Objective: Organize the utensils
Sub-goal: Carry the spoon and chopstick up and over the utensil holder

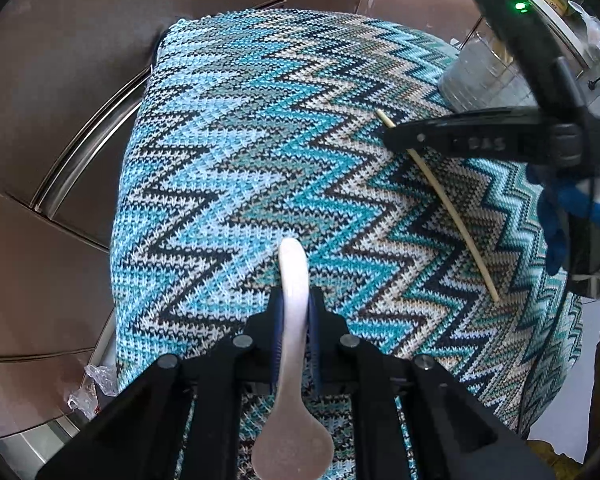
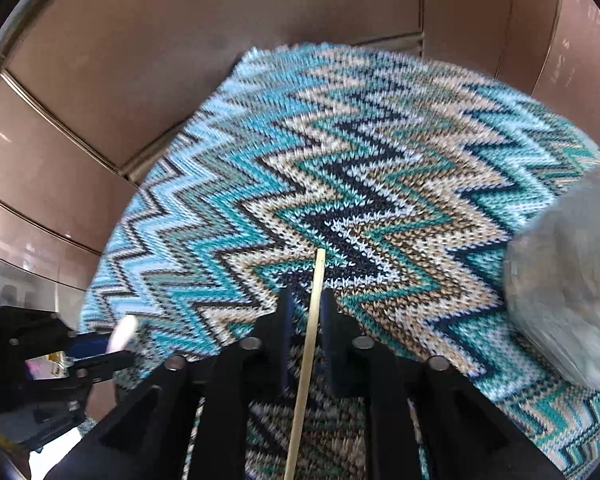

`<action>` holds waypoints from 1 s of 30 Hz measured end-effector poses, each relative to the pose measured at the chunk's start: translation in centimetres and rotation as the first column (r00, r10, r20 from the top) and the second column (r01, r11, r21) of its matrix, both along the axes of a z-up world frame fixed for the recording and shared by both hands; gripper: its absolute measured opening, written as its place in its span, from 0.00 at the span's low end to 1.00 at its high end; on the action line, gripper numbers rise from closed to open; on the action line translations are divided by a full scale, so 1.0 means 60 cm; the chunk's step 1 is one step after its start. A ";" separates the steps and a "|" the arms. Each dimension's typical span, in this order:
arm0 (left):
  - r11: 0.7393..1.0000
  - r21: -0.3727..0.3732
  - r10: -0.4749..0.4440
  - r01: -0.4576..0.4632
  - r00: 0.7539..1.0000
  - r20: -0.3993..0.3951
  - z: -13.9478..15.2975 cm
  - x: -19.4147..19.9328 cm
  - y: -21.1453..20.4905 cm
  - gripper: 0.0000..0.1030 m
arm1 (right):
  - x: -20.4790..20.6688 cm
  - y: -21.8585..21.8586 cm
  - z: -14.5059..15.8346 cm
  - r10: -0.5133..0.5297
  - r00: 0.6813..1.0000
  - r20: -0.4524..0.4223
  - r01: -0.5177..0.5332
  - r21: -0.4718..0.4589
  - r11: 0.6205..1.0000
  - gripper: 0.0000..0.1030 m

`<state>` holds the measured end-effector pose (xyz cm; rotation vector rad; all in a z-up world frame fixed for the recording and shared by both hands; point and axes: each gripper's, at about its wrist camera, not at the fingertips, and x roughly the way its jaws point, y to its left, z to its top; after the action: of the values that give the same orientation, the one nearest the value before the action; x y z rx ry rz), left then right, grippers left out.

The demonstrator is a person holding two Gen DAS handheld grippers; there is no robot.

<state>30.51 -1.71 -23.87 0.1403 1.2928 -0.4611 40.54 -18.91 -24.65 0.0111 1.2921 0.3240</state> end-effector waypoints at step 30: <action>0.984 -0.179 0.060 -0.019 0.972 0.227 0.141 -0.123 0.017 0.07 | -0.275 -0.061 0.204 -0.079 0.906 0.416 0.015 0.155 0.988 0.05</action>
<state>23.10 -0.71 -15.43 0.0191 1.0191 -0.5072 24.04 -22.55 -12.41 0.0947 0.8338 0.3581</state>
